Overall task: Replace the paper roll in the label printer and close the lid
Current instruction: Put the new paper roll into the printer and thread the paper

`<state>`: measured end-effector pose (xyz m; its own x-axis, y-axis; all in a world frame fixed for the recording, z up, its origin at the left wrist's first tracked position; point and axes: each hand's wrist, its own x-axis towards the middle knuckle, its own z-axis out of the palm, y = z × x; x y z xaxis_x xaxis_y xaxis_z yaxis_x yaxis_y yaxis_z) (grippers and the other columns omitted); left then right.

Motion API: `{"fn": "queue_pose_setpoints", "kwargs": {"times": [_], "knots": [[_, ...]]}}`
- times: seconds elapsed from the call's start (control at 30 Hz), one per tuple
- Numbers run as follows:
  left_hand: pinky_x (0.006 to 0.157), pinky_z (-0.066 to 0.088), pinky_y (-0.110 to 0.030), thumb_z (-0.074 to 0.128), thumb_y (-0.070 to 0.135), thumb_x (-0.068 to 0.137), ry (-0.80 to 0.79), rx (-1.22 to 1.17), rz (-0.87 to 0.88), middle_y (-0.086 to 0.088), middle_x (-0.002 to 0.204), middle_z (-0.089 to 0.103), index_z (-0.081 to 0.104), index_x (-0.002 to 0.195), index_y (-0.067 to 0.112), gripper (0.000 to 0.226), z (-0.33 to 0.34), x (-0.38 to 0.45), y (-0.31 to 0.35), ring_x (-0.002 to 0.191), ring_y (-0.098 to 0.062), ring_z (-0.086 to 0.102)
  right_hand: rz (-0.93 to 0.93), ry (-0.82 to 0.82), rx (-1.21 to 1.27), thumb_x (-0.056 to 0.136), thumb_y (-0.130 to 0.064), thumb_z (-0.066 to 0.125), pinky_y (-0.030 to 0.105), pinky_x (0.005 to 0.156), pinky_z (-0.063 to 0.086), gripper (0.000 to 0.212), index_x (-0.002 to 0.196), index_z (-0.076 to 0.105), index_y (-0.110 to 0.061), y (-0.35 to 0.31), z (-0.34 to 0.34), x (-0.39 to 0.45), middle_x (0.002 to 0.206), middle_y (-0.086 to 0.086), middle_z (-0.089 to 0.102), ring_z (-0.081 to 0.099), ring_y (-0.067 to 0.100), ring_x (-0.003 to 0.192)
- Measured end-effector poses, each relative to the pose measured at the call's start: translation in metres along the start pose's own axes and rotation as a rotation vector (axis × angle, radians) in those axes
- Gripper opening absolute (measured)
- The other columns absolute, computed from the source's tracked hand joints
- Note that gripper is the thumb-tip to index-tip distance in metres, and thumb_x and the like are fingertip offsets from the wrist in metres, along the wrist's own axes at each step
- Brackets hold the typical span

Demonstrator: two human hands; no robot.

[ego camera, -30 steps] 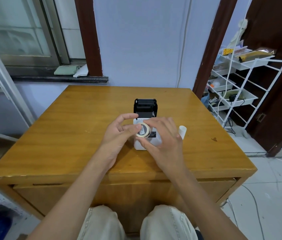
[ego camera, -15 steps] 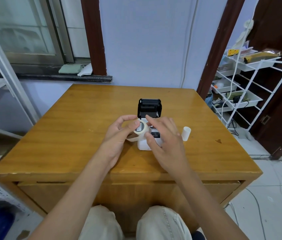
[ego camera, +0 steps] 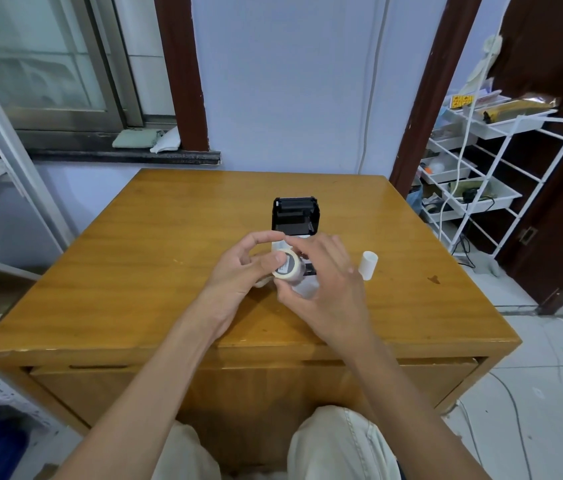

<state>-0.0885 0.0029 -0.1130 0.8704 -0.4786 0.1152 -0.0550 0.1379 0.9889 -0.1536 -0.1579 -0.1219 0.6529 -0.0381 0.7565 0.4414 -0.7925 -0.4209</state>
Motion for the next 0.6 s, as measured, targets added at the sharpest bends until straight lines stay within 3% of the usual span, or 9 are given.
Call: {"fn": "queue_pose_setpoints", "kwargs": {"times": [0.1, 0.17, 0.23, 0.27, 0.33, 0.43, 0.53, 0.6], "knots": [[0.057, 0.038, -0.016, 0.080, 0.044, 0.077, -0.007, 0.018, 0.015, 0.012, 0.071, 0.064, 0.066, 0.133, 0.018, 0.063, 0.001, -0.001, 0.000, 0.057, -0.003, 0.045, -0.042, 0.037, -0.061, 0.082, -0.026, 0.081, 0.035, 0.076, 0.051, 0.027, 0.106, 0.075, -0.015, -0.001, 0.002, 0.000, 0.100, -0.003, 0.066, 0.058, 0.017, 0.094], [0.060, 0.037, -0.020, 0.077, 0.041, 0.086, -0.001, 0.016, 0.021, 0.013, 0.069, 0.063, 0.064, 0.134, 0.018, 0.055, 0.005, -0.005, 0.005, 0.058, -0.005, 0.044, -0.055, 0.088, -0.073, 0.082, -0.026, 0.082, 0.033, 0.075, 0.050, 0.024, 0.100, 0.074, -0.013, -0.001, 0.003, 0.000, 0.098, -0.002, 0.066, 0.058, 0.018, 0.092], [0.074, 0.047, -0.029, 0.068, 0.043, 0.095, 0.057, 0.000, 0.041, 0.008, 0.087, 0.076, 0.062, 0.135, 0.015, 0.049, 0.007, -0.010, 0.008, 0.073, -0.010, 0.063, -0.043, 0.167, -0.082, 0.080, -0.023, 0.084, 0.031, 0.074, 0.050, 0.025, 0.098, 0.073, -0.010, 0.000, 0.001, -0.001, 0.096, -0.001, 0.067, 0.057, 0.018, 0.090], [0.086, 0.052, -0.034, 0.066, 0.051, 0.094, 0.123, 0.005, 0.076, 0.003, 0.104, 0.081, 0.060, 0.134, 0.014, 0.055, 0.008, -0.015, 0.009, 0.092, -0.015, 0.072, -0.023, 0.209, -0.086, 0.078, -0.020, 0.085, 0.031, 0.073, 0.050, 0.027, 0.098, 0.073, -0.009, 0.000, 0.000, -0.002, 0.096, -0.001, 0.067, 0.056, 0.019, 0.089], [0.102, 0.052, -0.038, 0.070, 0.057, 0.088, 0.344, 0.080, 0.176, 0.003, 0.122, 0.078, 0.061, 0.130, 0.017, 0.059, 0.010, -0.029, 0.007, 0.119, -0.016, 0.069, 0.019, 0.280, -0.085, 0.074, -0.019, 0.086, 0.033, 0.070, 0.050, 0.030, 0.098, 0.072, -0.007, 0.000, -0.004, -0.005, 0.096, 0.000, 0.066, 0.057, 0.021, 0.088], [0.104, 0.056, -0.045, 0.076, 0.048, 0.087, 0.626, 0.078, 0.119, 0.003, 0.113, 0.080, 0.071, 0.117, 0.020, 0.042, 0.019, -0.056, 0.006, 0.109, -0.014, 0.073, 0.048, 0.318, -0.097, 0.076, -0.025, 0.086, 0.036, 0.071, 0.050, 0.032, 0.098, 0.072, -0.005, -0.003, -0.006, -0.006, 0.094, 0.001, 0.066, 0.058, 0.023, 0.087], [0.098, 0.059, -0.043, 0.069, 0.045, 0.089, 0.417, 0.014, -0.064, -0.004, 0.100, 0.084, 0.078, 0.107, 0.012, 0.039, 0.036, -0.082, 0.015, 0.099, -0.020, 0.079, 0.058, 0.350, -0.097, 0.078, -0.026, 0.087, 0.036, 0.075, 0.049, 0.032, 0.098, 0.072, -0.005, -0.009, -0.008, -0.010, 0.094, 0.003, 0.066, 0.059, 0.024, 0.087], [0.097, 0.058, -0.039, 0.067, 0.046, 0.088, 0.248, -0.112, -0.133, -0.010, 0.105, 0.083, 0.076, 0.114, 0.008, 0.047, 0.042, -0.090, 0.025, 0.103, -0.023, 0.079, 0.074, 0.356, -0.062, 0.079, -0.025, 0.088, 0.035, 0.079, 0.047, 0.030, 0.098, 0.073, -0.007, -0.020, -0.010, -0.018, 0.094, 0.000, 0.066, 0.059, 0.022, 0.088]]}}
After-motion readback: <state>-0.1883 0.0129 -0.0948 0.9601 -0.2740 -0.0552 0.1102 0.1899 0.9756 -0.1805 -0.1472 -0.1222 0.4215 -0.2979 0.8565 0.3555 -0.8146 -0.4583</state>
